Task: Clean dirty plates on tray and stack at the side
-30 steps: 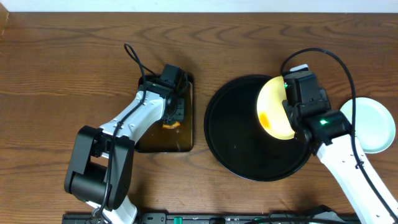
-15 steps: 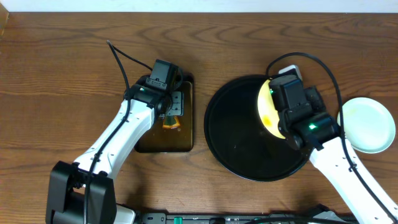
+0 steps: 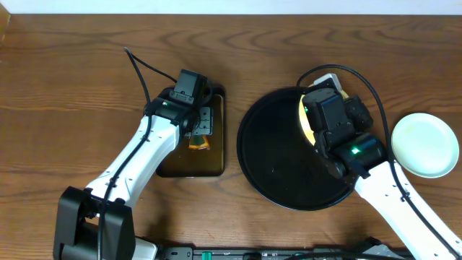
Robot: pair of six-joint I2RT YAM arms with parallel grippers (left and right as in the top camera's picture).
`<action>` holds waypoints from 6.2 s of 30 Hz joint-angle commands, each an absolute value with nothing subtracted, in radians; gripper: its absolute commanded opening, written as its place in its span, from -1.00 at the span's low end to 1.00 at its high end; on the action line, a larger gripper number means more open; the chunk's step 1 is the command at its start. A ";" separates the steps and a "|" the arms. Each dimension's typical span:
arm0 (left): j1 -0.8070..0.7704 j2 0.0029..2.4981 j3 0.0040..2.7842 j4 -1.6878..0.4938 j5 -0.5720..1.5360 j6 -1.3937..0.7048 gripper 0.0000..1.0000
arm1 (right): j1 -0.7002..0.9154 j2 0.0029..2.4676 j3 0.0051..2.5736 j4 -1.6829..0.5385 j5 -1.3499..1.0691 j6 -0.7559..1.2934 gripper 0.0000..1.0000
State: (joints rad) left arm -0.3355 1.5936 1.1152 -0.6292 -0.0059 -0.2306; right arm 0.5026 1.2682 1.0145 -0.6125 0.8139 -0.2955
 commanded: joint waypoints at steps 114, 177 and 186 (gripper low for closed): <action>-0.204 0.568 0.716 -0.846 0.038 -0.289 0.70 | -0.025 0.648 0.775 -0.880 -0.112 0.051 0.99; -0.204 0.548 0.716 -0.859 0.038 -0.289 0.71 | 0.046 0.006 0.006 -0.073 -0.030 -0.031 0.98; -0.204 0.548 0.716 -0.859 0.038 -0.289 0.71 | 0.046 0.006 0.006 -0.073 -0.030 -0.031 0.98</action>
State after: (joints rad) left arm -0.2016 0.5514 0.7193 -0.8574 0.0315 -0.2878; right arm 0.0380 0.0143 0.0071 -0.0685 -0.0441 -0.0128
